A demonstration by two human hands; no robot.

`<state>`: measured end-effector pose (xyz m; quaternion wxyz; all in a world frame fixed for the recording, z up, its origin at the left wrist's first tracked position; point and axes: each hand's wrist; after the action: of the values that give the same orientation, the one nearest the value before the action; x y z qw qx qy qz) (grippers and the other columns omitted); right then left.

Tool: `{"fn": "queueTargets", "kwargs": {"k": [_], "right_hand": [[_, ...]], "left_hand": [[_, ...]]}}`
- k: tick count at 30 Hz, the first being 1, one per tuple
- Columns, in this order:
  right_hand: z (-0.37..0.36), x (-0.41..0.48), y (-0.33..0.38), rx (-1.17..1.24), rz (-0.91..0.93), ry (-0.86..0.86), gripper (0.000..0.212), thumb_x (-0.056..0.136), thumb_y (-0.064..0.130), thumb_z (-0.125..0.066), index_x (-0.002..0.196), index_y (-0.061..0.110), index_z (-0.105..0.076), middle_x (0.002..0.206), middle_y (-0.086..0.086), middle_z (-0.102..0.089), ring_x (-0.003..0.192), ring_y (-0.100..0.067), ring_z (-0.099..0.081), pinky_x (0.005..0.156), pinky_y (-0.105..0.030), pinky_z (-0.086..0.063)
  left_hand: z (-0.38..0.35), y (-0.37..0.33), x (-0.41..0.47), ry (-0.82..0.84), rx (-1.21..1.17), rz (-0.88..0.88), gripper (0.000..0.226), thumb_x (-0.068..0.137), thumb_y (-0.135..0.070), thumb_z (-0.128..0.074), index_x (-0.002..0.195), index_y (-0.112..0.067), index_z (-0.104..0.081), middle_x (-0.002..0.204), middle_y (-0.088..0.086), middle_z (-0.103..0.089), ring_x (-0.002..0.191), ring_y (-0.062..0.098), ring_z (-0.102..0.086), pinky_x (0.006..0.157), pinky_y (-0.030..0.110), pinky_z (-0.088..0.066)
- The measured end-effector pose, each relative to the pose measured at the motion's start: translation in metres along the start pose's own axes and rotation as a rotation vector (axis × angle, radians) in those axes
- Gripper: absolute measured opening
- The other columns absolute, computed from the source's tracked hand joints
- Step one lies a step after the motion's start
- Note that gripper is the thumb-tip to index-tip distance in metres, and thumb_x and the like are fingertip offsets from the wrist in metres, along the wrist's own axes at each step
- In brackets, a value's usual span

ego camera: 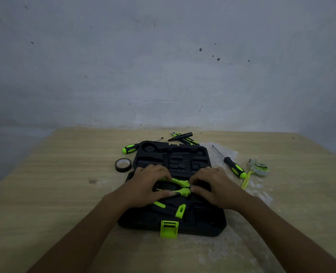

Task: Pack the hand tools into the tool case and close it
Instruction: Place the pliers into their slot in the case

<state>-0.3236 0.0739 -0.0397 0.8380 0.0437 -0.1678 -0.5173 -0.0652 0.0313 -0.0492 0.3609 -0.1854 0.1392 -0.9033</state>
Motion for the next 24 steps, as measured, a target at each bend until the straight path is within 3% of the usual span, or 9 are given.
{"fn": "queueTargets", "kwargs": {"k": [4,9,13,17,20,24], "right_hand": [[0.005,0.001,0.002,-0.076,0.007,0.103,0.040,0.091,0.053,-0.048,0.119,0.028,-0.063,0.108,0.007,-0.059,0.102,-0.012,-0.050,0.092,-0.039,-0.036],[0.007,-0.001,0.006,-0.059,-0.021,0.129,0.042,0.093,0.049,-0.048,0.127,0.026,-0.061,0.110,0.005,-0.056,0.102,-0.013,-0.050,0.089,-0.036,-0.041],[0.001,-0.001,0.009,-0.190,0.025,0.147,0.040,0.097,0.042,-0.041,0.126,0.019,-0.056,0.113,-0.003,-0.053,0.105,-0.022,-0.048,0.087,-0.035,-0.040],[-0.001,0.000,0.012,-0.264,0.067,0.140,0.036,0.101,0.033,-0.039,0.126,0.012,-0.053,0.117,-0.010,-0.051,0.104,-0.025,-0.044,0.087,-0.036,-0.041],[0.001,-0.002,0.009,-0.201,0.042,0.156,0.036,0.100,0.032,-0.040,0.126,0.013,-0.056,0.115,-0.009,-0.052,0.103,-0.025,-0.044,0.089,-0.038,-0.042],[0.004,-0.005,0.008,-0.098,0.014,0.125,0.037,0.098,0.033,-0.045,0.126,0.016,-0.060,0.109,-0.007,-0.052,0.100,-0.024,-0.046,0.086,-0.034,-0.040]], "left_hand": [[0.000,-0.002,0.001,0.005,0.044,0.011,0.062,0.078,-0.071,-0.048,0.128,-0.034,-0.054,0.130,-0.014,-0.050,0.122,0.007,-0.040,0.096,0.038,-0.029],[-0.002,-0.001,0.002,0.029,0.227,-0.073,0.053,0.080,-0.071,-0.034,0.096,-0.032,-0.066,0.128,-0.009,-0.053,0.117,0.014,-0.046,0.090,0.037,-0.027],[-0.003,-0.003,0.004,0.003,0.253,-0.089,0.062,0.086,-0.064,-0.019,0.094,-0.023,-0.065,0.127,-0.005,-0.055,0.112,0.019,-0.049,0.084,0.033,-0.022],[-0.006,0.002,0.000,-0.011,-0.008,-0.025,0.058,0.080,-0.079,-0.028,0.089,-0.032,-0.061,0.121,-0.014,-0.056,0.114,0.007,-0.047,0.093,0.040,-0.037],[-0.008,0.001,-0.002,-0.008,-0.093,-0.042,0.045,0.084,-0.069,-0.046,0.099,-0.032,-0.068,0.118,-0.017,-0.059,0.110,0.003,-0.050,0.092,0.043,-0.044],[-0.008,0.000,-0.002,0.008,-0.091,-0.067,0.032,0.091,-0.050,-0.053,0.110,-0.031,-0.071,0.123,-0.012,-0.059,0.110,0.005,-0.050,0.091,0.037,-0.046]]}}
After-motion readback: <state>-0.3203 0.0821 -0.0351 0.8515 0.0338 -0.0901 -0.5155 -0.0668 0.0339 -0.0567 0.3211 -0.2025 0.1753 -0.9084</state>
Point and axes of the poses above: each hand's wrist, its own x-axis towards the middle knuckle, its own z-axis out of the back of the hand, y = z × x
